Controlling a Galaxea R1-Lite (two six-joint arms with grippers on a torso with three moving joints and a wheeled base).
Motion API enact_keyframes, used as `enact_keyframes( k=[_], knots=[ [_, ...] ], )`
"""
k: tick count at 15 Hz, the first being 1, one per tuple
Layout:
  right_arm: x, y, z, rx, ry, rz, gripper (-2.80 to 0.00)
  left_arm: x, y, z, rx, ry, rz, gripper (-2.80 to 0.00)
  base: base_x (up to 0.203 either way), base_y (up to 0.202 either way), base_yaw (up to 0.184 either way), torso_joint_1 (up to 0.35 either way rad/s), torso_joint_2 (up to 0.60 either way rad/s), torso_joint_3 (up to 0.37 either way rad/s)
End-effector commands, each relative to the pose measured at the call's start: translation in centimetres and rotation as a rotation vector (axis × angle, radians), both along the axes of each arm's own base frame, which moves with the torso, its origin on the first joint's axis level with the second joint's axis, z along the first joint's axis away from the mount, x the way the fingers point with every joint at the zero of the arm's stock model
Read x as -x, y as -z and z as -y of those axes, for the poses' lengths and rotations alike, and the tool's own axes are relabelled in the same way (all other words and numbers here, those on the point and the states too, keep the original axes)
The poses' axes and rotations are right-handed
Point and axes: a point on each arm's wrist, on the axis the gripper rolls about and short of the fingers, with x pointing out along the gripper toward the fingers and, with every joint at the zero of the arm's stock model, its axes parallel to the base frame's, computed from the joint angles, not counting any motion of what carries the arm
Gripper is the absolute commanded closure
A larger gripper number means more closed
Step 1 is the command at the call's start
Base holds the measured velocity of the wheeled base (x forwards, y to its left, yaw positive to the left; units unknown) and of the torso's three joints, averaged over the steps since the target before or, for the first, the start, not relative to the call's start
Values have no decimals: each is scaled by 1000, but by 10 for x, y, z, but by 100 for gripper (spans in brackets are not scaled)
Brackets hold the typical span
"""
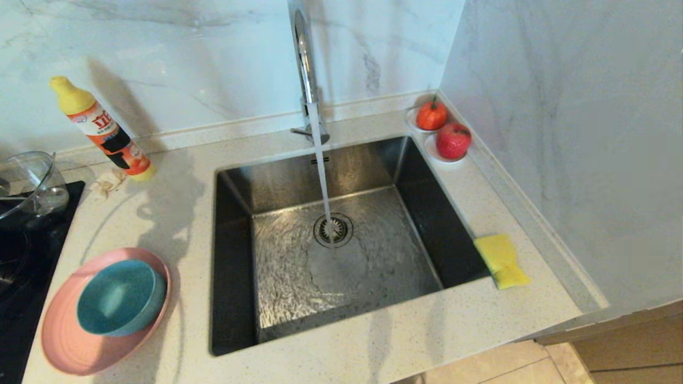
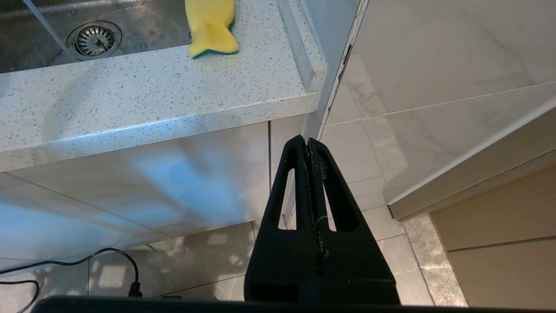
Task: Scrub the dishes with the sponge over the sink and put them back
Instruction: Place the chopsticks on the glass basin
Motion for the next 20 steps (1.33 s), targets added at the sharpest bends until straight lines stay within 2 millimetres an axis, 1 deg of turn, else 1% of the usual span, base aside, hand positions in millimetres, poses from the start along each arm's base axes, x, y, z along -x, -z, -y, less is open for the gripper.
enact_keyframes(
  k=[1,3,4,5,6,9,11,13,15,16,18,20],
  knots=[
    [0,0,0,0,0,0,0,-12,-2,-38,-20,-108,-12,0,0,0,0,0,0,0],
    [0,0,0,0,0,0,0,-28,5,-74,28,-183,-21,0,0,0,0,0,0,0],
    [0,0,0,0,0,0,0,-34,8,-85,53,-195,-17,0,0,0,0,0,0,0],
    [0,0,0,0,0,0,0,-47,19,-101,82,-217,-44,0,0,0,0,0,0,0],
    [0,0,0,0,0,0,0,-55,29,-118,105,-249,-56,0,0,0,0,0,0,0],
    [0,0,0,0,0,0,0,-82,63,-157,150,-288,-93,0,0,0,0,0,0,0],
    [0,0,0,0,0,0,0,-104,97,-178,190,-285,-145,0,0,0,0,0,0,0],
    [0,0,0,0,0,0,0,-123,128,-193,205,-261,-173,0,0,0,0,0,0,0],
    [0,0,0,0,0,0,0,-138,151,-205,221,-250,-196,0,0,0,0,0,0,0],
    [0,0,0,0,0,0,0,-144,157,-209,227,-246,-198,0,0,0,0,0,0,0],
    [0,0,0,0,0,0,0,-156,162,-214,247,-229,-185,0,0,0,0,0,0,0],
    [0,0,0,0,0,0,0,-165,165,-208,253,-200,-183,0,0,0,0,0,0,0]
  ],
)
